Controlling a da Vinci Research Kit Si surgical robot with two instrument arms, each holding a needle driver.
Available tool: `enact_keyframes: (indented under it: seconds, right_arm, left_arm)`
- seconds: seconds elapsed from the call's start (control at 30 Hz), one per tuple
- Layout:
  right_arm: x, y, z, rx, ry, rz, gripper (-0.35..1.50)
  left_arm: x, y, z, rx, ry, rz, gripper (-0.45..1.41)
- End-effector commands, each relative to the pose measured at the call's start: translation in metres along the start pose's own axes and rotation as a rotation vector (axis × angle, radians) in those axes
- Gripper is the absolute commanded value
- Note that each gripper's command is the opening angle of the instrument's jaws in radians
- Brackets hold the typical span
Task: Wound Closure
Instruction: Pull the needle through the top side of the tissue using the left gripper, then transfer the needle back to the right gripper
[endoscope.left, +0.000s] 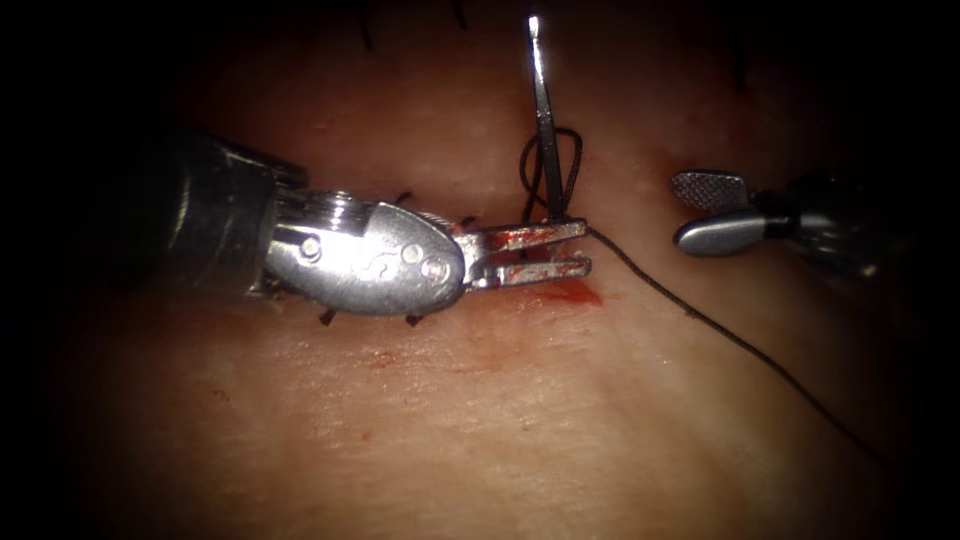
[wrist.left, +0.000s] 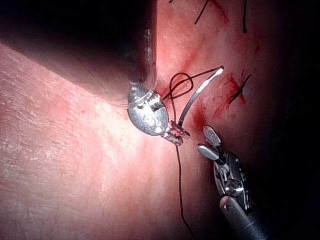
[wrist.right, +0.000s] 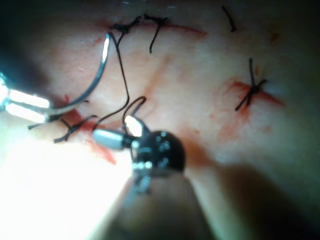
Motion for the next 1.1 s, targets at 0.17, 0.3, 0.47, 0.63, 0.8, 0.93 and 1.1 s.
enact_keyframes:
  seconds: [0.17, 0.3, 0.47, 0.63, 0.8, 0.93, 1.1]
  right_arm:
    - [-0.0002, 0.0003, 0.0017, 0.032, -0.016, 0.059, 0.96]
    - [-0.0001, 0.0005, 0.0027, 0.039, -0.030, 0.075, 0.94]
    - [-0.0004, 0.0017, 0.0036, 0.011, -0.080, 0.070, 0.93]
    - [-0.0012, 0.0032, 0.0041, 0.024, -0.089, 0.110, 0.91]
    - [-0.0013, 0.0039, 0.0048, 0.059, -0.109, 0.146, 0.89]
    - [-0.0012, 0.0033, 0.0054, 0.090, -0.118, 0.158, 0.76]
    - [-0.0009, 0.0023, 0.0057, 0.121, -0.133, 0.164, 0.59]
  left_arm:
    - [-0.0002, 0.0025, 0.0023, -0.025, -0.021, 0.016, -0.45]
    - [0.0002, 0.0034, 0.0026, -0.029, -0.024, 0.021, -0.45]
    - [0.0008, 0.0042, 0.0026, -0.033, -0.028, 0.023, -0.45]
    - [0.0013, 0.0049, 0.0027, -0.036, -0.032, 0.019, -0.45]
    - [0.0013, 0.0056, 0.0033, -0.045, -0.047, 0.030, -0.45]
    - [0.0012, 0.0059, 0.0037, -0.048, -0.051, 0.033, -0.45]
    - [0.0010, 0.0062, 0.0038, -0.054, -0.057, 0.036, -0.45]
